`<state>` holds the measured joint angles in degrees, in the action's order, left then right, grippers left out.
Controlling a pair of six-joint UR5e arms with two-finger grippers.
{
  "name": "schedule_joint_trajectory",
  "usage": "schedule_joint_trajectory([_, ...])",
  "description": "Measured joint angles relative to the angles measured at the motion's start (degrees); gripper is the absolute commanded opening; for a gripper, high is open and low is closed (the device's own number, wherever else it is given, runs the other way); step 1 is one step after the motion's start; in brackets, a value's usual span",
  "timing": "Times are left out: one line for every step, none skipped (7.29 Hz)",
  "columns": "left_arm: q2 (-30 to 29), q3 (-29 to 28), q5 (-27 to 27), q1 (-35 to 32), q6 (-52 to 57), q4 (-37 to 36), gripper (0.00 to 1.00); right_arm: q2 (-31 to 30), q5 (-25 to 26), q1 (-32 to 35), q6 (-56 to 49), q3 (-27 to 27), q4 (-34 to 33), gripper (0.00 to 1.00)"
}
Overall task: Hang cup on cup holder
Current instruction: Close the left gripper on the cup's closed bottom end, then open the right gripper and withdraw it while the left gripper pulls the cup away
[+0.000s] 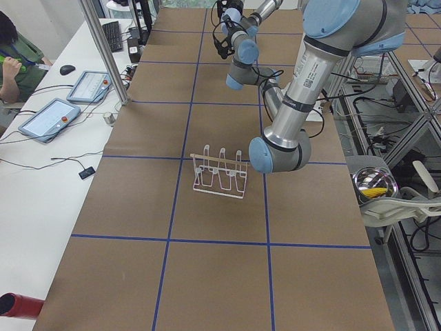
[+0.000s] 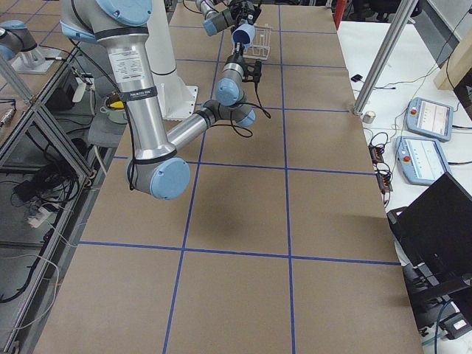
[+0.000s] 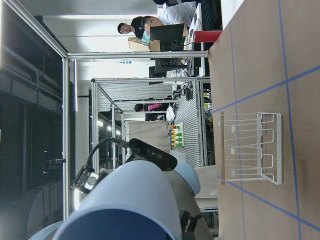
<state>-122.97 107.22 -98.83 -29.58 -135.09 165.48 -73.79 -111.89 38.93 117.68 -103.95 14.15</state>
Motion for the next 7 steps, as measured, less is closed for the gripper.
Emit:
schedule_joint_trajectory([0.15, 0.34, -1.63, 0.05, -0.02, -0.05, 0.0, 0.08, 0.35, 0.04, 0.02, -0.01, 0.02, 1.0])
schedule_joint_trajectory([0.37, 0.87, -3.07, -0.02, -0.04, 0.01, 0.0, -0.07, 0.51, 0.14, 0.06, 0.04, 0.02, 1.0])
schedule_joint_trajectory([0.7, 1.35, -3.82, -0.13, -0.02, 0.01, 0.0, -0.25, 0.58, 0.26, 0.08, 0.08, 0.06, 1.0])
schedule_joint_trajectory([0.92, 1.63, -4.11, -0.37, -0.01, 0.04, 0.0, -0.43, 0.63, 0.34, 0.09, 0.19, 0.08, 1.0])
schedule_joint_trajectory([1.02, 1.78, -4.29, -0.95, 0.0, 0.07, 0.0, -0.68, 0.65, 0.43, 0.11, 0.34, 0.09, 1.0])
schedule_joint_trajectory([1.07, 1.8, -4.78, -2.05, 0.0, 0.09, 0.0, -1.21, 0.62, 0.51, 0.13, 0.44, 0.15, 1.0])
schedule_joint_trajectory([1.43, 1.74, -5.98, -3.89, 0.0, 0.1, 0.0, -2.35, 0.57, 0.54, 0.11, 0.55, 0.89, 1.0])
